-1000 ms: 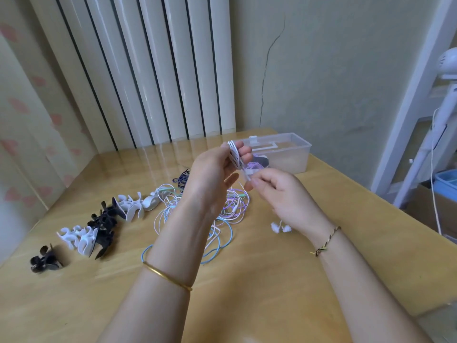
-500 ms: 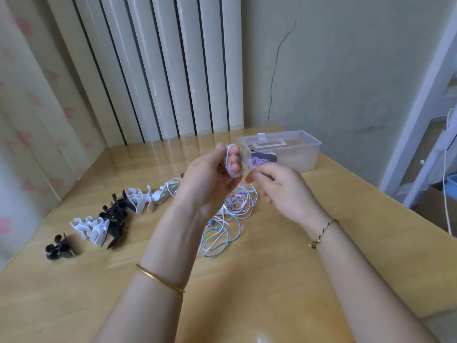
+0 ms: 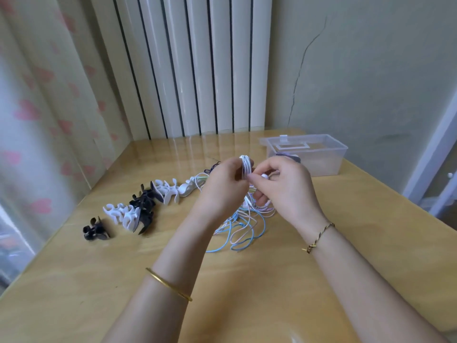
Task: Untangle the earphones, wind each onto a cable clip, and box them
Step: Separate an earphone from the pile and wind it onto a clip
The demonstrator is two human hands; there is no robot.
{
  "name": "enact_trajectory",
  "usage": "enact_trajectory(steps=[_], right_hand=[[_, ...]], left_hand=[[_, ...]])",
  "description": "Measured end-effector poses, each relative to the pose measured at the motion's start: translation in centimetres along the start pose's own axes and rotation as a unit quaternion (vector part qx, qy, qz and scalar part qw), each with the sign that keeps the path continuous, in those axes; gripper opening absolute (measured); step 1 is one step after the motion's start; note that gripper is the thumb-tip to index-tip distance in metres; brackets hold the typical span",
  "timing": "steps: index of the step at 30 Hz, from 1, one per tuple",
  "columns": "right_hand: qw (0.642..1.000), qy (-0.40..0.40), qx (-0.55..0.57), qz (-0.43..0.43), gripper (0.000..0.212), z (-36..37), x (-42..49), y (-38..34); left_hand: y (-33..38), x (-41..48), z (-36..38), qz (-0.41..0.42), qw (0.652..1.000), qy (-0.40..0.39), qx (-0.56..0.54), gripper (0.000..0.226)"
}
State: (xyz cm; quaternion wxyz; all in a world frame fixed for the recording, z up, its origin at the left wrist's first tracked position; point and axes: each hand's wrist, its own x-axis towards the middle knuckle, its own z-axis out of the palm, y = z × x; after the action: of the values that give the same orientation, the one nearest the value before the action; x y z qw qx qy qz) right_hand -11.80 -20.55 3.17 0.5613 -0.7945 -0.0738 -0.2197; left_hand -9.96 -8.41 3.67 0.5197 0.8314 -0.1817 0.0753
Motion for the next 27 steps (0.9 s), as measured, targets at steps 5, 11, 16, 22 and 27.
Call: enact_trajectory(steps=[5, 11, 16, 22, 27], right_hand=[[0.990, -0.057, 0.125, 0.040, 0.008, 1.5, -0.2, -0.5], [0.973, -0.204, 0.091, 0.059, 0.031, 3.1, -0.6, -1.5], [0.972, -0.204, -0.095, -0.067, 0.012, 5.1, 0.0, -2.5], [0.910, -0.304, -0.176, -0.220, 0.023, 6.4, -0.1, -1.2], [0.902, -0.378, -0.138, -0.157, 0.024, 7.2, -0.2, -1.0]], left_hand=[[-1.3, -1.1, -2.0, -0.055, 0.996, -0.040, -0.064, 0.018], [-3.3, -2.2, -4.7, -0.120, 0.982, -0.041, -0.140, 0.021], [-4.0, -3.8, -6.1, -0.166, 0.966, -0.057, -0.188, 0.018], [-4.9, -6.1, -7.4, -0.203, 0.920, -0.126, -0.311, 0.035], [-5.8, -6.8, -8.4, -0.236, 0.872, -0.128, -0.408, 0.024]])
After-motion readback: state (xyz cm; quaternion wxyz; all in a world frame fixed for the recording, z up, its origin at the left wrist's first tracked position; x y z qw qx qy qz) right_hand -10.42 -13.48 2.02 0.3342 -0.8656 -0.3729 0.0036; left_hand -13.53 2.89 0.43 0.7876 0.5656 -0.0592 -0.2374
